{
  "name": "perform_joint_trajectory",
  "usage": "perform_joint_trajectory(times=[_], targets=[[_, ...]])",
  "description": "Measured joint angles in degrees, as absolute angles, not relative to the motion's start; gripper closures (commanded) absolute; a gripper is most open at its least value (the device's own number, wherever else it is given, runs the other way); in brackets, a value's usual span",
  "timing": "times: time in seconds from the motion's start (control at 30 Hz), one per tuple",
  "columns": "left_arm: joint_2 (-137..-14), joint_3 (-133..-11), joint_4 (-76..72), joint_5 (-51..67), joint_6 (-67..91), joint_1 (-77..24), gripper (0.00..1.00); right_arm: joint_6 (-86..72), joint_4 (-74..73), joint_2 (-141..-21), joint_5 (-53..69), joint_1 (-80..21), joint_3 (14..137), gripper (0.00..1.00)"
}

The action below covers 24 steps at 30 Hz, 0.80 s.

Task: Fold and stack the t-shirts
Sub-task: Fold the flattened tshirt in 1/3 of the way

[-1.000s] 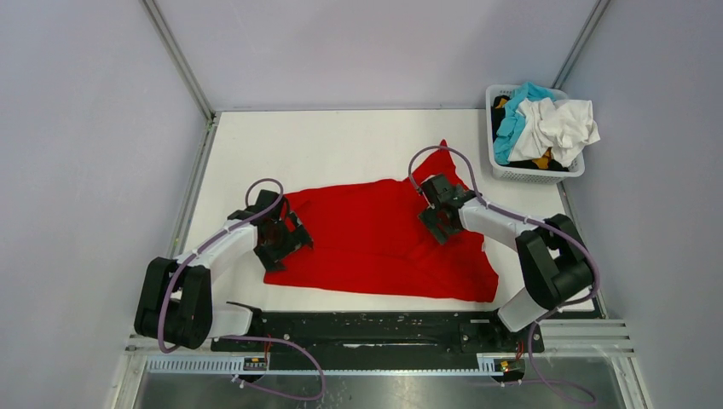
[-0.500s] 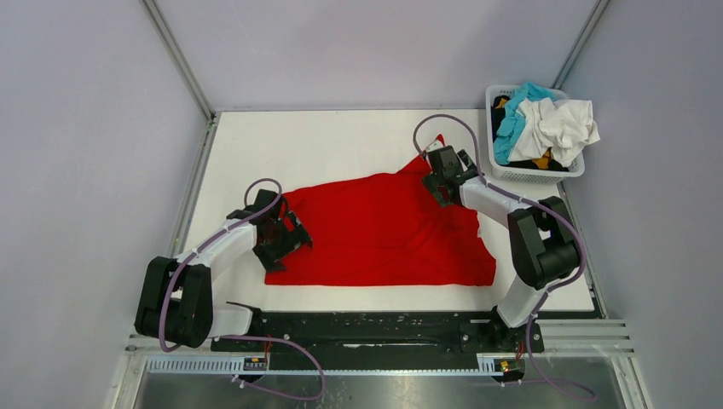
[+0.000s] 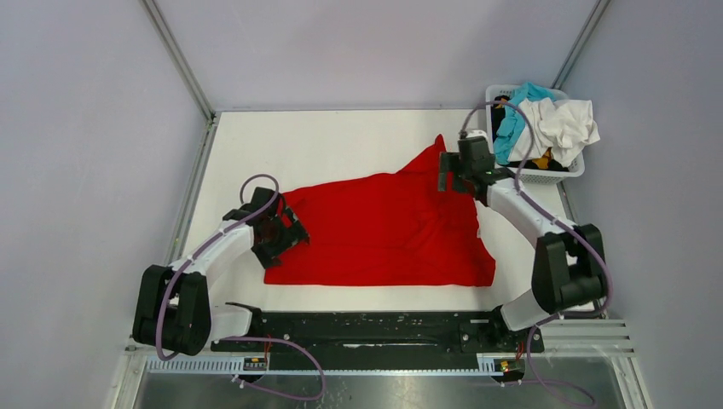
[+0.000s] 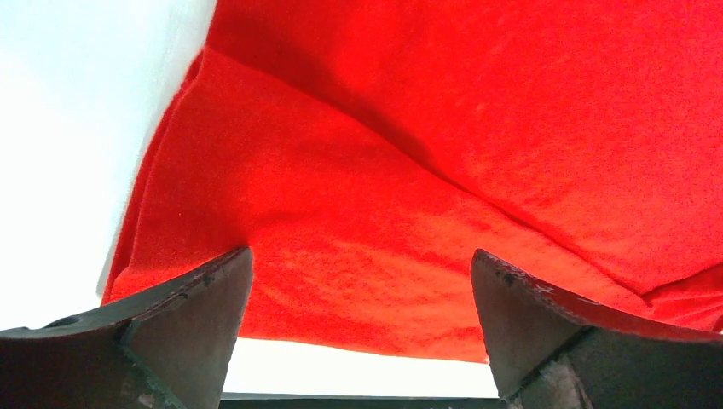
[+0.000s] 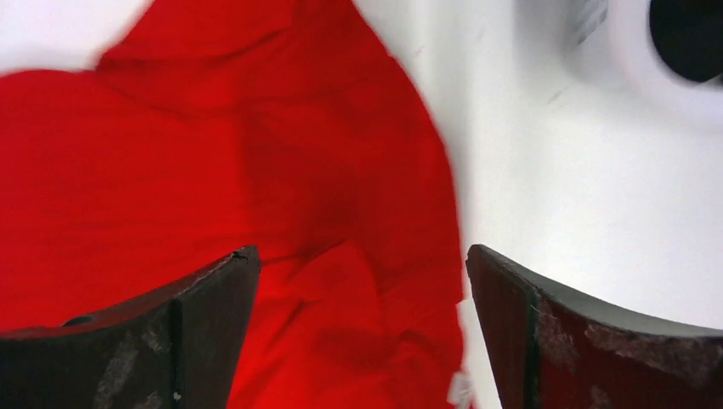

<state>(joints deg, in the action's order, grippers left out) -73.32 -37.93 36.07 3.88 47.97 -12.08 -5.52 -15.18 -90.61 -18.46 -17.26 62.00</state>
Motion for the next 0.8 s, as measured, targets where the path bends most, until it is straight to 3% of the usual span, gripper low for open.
perform_joint_trajectory(times=[0.23, 0.5, 0.8], targets=[[-71.22, -41.54, 34.37, 2.66, 47.86, -12.03, 0.01, -24.75, -11.05, -84.03, 3.95, -15.51, 52.62, 0.00], [-74.04, -40.69, 28.03, 4.58, 48.71, -12.45, 0.01, -30.72, -13.47, -82.56, 4.38, -28.05, 44.16, 0.01], [-73.03, -34.44, 23.35, 5.37, 49.45, -13.13, 0.01, -35.00, -12.95, -74.08, 2.72, -28.62, 33.69, 0.00]])
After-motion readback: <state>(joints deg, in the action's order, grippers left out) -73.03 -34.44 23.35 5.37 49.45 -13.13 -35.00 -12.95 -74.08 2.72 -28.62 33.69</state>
